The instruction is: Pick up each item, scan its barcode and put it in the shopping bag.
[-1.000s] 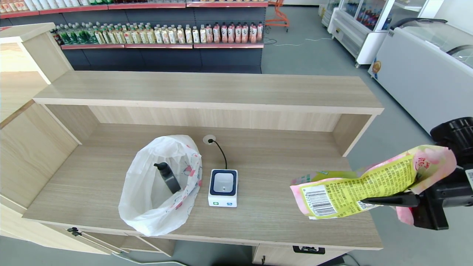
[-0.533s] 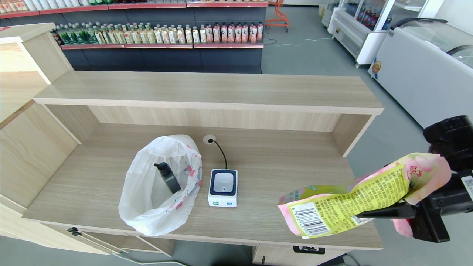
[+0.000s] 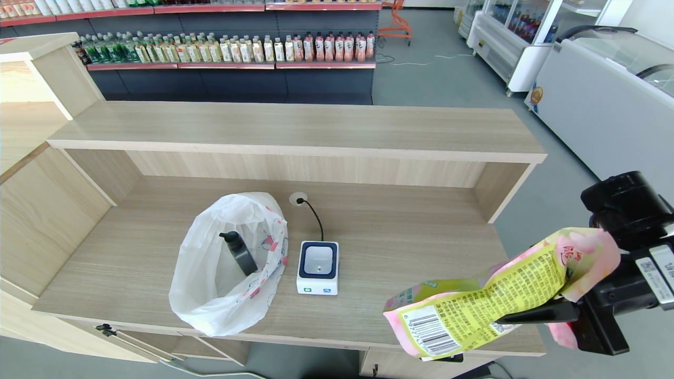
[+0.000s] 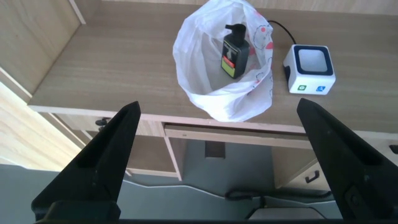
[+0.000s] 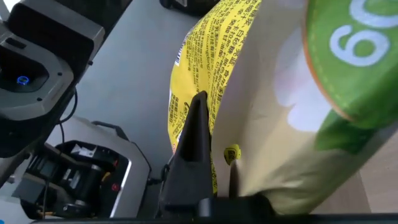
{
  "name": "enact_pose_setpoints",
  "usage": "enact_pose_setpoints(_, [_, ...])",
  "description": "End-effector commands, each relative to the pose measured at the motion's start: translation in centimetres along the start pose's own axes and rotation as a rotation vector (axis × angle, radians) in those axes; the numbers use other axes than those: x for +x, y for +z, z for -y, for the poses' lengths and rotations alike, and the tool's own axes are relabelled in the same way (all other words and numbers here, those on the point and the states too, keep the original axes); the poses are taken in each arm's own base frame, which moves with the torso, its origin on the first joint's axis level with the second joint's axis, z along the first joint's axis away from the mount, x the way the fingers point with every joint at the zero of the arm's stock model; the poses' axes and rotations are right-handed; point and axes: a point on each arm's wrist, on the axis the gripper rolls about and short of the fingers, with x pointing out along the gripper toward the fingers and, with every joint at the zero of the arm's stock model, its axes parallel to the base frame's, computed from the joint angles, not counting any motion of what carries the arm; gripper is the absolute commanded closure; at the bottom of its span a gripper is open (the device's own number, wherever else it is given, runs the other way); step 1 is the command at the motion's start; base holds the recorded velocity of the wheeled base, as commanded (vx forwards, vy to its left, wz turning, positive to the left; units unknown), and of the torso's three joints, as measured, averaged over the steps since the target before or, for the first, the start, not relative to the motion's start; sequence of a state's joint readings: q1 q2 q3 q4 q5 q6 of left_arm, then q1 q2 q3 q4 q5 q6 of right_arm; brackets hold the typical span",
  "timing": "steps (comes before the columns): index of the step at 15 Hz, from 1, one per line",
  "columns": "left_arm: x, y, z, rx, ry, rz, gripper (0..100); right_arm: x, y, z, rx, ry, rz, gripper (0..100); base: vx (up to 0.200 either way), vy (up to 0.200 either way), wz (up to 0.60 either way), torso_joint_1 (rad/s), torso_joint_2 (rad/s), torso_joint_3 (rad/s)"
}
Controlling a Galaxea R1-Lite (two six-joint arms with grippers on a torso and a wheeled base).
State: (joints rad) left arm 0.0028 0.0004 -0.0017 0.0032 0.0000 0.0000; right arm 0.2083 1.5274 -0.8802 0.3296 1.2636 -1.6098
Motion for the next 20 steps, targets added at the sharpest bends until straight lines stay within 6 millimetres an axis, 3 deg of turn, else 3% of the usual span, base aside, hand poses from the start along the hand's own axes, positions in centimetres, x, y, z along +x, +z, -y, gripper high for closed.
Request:
enact_pose_setpoints(1, [0.0, 0.0, 0.0, 0.000, 0.000, 0.000, 0, 0.8, -0.6, 0.1, 0.018, 0.026, 0.014, 100, 0.000, 0.000, 0.00, 0.000, 0.00, 0.000])
enact_pose_setpoints(6, [0.0, 0.0, 0.0, 0.000, 0.000, 0.000, 0, 2.0, -1.1, 0.4, 0.020, 0.065, 0.039, 100, 0.000, 0.000, 0.00, 0.000, 0.00, 0.000])
enact_pose_setpoints(20, [0.0, 0.0, 0.0, 0.000, 0.000, 0.000, 0, 2.2, -1.8, -0.1, 0.037, 0.078, 0.045, 100, 0.000, 0.000, 0.00, 0.000, 0.00, 0.000])
